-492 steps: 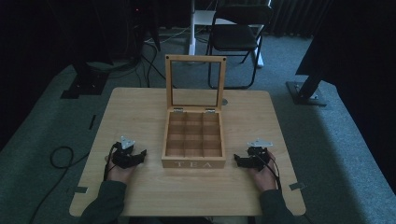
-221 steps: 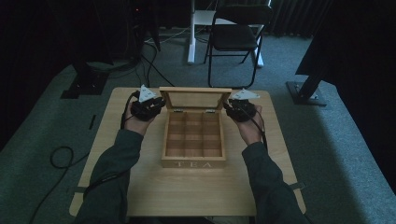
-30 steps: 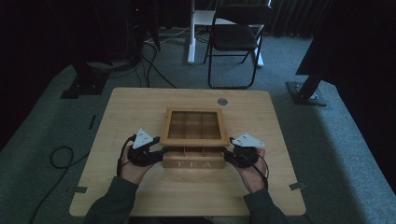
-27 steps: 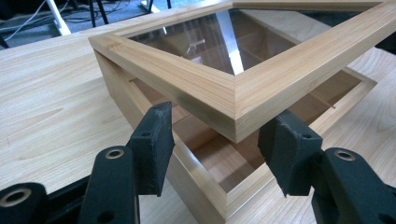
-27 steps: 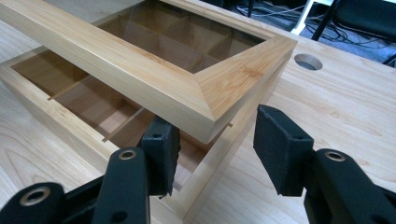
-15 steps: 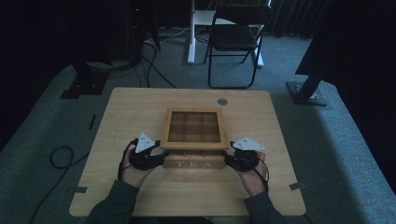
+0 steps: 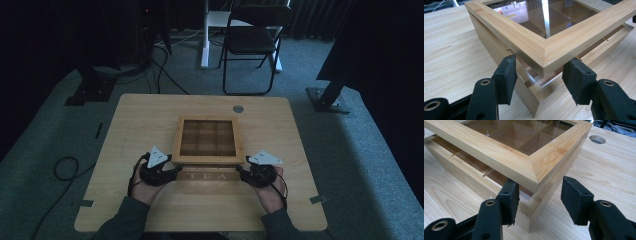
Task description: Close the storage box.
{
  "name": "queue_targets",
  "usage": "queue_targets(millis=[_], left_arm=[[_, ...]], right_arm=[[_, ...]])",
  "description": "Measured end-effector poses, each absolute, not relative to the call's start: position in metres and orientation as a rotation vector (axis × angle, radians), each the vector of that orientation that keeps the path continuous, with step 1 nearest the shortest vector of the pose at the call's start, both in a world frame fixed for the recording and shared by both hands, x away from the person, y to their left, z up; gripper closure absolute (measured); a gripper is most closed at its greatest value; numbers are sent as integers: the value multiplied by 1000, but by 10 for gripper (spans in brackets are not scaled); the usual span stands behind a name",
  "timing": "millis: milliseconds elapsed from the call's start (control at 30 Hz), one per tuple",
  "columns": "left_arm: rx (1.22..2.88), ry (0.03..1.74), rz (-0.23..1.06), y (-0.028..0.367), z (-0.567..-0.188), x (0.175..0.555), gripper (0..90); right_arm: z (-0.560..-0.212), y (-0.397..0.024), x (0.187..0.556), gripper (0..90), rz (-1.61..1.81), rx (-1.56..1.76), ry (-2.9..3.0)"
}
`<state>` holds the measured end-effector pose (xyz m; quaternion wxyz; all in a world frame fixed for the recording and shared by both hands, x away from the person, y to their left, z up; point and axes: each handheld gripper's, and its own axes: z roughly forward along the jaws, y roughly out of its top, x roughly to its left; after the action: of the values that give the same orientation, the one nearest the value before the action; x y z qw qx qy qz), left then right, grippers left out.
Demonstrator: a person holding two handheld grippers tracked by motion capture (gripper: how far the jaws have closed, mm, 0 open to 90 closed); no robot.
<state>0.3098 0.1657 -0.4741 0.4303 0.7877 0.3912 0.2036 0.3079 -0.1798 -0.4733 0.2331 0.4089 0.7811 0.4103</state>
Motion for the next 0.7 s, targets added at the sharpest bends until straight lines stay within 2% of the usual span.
queue_targets(millis=[700], left_arm=[[2004,998,486,167,-492,302,447]], right_arm=[[-491,-185,301,474,1106,1164,2182]])
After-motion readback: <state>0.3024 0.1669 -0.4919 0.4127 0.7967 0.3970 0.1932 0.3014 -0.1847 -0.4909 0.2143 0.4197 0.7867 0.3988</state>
